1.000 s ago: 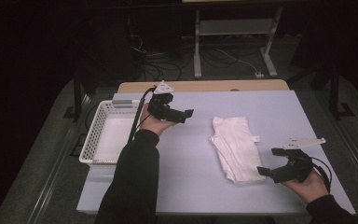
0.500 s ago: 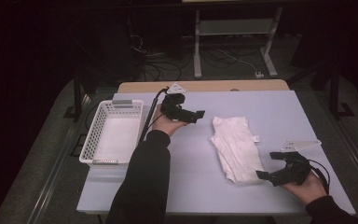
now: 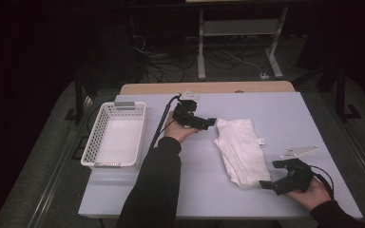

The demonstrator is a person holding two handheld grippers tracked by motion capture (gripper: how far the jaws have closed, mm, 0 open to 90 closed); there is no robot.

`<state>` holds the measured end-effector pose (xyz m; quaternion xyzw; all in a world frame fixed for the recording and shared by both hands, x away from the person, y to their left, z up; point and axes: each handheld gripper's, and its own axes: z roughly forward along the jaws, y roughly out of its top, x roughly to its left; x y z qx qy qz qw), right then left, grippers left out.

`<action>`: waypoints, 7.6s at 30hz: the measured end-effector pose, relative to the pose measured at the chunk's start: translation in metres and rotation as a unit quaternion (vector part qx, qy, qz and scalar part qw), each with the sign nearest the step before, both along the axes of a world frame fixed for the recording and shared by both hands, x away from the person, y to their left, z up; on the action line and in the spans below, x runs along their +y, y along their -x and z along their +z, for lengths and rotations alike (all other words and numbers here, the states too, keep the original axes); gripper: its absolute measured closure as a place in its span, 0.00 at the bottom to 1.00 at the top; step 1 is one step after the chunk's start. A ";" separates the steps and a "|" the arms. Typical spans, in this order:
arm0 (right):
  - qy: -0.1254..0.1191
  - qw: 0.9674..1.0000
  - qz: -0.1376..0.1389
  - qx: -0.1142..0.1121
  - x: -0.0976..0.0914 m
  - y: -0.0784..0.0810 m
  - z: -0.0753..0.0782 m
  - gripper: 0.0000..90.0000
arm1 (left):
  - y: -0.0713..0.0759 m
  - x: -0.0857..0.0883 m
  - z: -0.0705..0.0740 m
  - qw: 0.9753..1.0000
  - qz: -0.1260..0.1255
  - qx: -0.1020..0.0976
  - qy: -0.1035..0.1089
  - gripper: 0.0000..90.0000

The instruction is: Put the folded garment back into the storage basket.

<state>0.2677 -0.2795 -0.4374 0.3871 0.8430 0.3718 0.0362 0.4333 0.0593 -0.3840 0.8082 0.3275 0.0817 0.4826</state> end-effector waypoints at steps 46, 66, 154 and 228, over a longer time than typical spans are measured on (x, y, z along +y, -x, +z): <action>0.064 0.998 0.012 -0.002 0.015 0.007 -0.004 0.51 | -0.017 -0.041 -0.074 0.993 -0.025 0.112 0.009 0.35; 0.052 0.998 0.026 0.015 0.020 0.006 -0.001 0.88 | -0.015 -0.060 -0.075 0.993 -0.033 0.114 0.007 0.86; -0.055 0.986 0.128 -0.096 0.088 0.004 0.111 0.91 | 0.005 0.015 0.074 0.998 -0.042 -0.022 -0.048 0.89; -0.069 0.966 0.202 -0.145 0.200 -0.036 0.158 0.91 | -0.005 0.129 0.116 0.999 0.027 -0.032 -0.024 0.90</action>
